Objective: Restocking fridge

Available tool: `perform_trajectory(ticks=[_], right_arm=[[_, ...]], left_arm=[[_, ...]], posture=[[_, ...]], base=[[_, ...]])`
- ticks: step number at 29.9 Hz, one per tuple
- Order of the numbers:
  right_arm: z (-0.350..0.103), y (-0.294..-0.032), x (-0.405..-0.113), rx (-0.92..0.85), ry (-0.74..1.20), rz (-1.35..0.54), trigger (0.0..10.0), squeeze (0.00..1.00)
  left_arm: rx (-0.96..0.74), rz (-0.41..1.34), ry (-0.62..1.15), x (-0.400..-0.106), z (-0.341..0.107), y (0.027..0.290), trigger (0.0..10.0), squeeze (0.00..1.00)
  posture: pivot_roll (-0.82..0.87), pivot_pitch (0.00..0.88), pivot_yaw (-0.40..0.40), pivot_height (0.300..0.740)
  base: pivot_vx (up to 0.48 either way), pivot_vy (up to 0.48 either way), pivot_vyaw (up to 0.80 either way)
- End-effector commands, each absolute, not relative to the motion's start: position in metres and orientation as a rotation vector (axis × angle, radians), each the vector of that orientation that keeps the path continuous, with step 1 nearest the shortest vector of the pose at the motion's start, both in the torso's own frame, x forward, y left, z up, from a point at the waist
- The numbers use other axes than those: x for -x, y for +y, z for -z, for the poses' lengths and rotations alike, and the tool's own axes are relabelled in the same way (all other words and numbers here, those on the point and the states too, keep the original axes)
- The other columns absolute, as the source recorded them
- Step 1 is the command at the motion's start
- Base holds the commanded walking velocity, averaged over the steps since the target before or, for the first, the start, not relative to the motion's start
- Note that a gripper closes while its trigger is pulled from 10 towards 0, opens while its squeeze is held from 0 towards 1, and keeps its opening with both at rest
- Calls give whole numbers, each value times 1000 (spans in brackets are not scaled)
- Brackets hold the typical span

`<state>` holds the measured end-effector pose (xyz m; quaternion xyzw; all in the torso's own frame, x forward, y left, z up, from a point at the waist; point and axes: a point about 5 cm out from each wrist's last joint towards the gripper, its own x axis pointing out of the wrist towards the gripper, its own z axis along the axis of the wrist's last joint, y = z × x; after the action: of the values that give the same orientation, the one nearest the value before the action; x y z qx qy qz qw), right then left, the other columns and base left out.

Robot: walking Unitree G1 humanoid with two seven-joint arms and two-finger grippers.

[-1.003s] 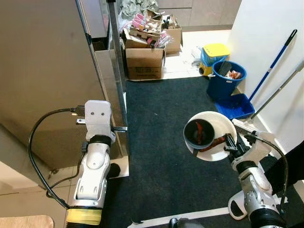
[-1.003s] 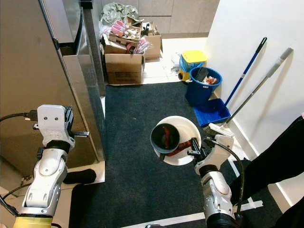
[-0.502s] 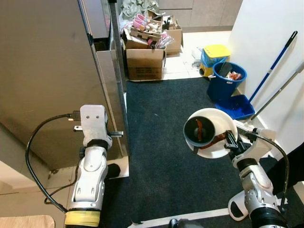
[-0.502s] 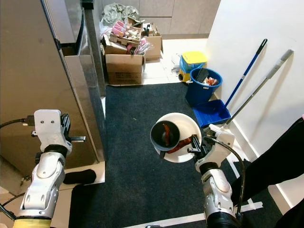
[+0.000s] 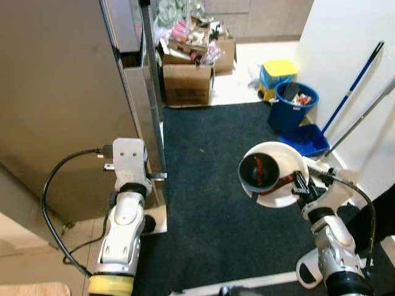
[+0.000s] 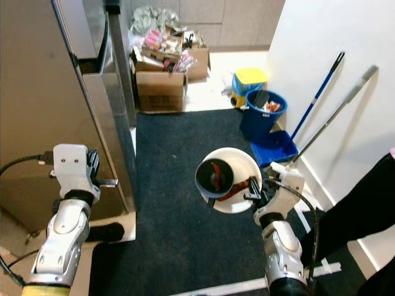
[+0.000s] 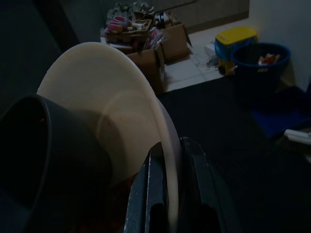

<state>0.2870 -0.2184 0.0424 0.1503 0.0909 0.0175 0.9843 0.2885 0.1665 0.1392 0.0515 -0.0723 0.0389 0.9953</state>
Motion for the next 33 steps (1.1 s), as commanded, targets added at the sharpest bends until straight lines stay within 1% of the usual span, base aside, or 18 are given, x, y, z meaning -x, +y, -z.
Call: perform_trajectory(ticks=[1, 19, 33], right_arm=[[-46, -216, -288, -297, 170, -47, 10000, 0], [-43, -215, -287, -297, 180, -47, 10000, 0], [-43, -215, -287, -297, 184, -50, 10000, 0]], left_arm=[[-104, -83, -124, -287, -133, 167, 10000, 0], [-106, -92, -124, -287, -134, 168, 10000, 0], [-108, -92, -126, -286, -133, 168, 10000, 0]], posture=[[-37, 43, -41, 740], [-36, 44, -41, 740], [-37, 44, -40, 740]], base=[[371, 0, 0], [339, 0, 0], [0, 0, 0]])
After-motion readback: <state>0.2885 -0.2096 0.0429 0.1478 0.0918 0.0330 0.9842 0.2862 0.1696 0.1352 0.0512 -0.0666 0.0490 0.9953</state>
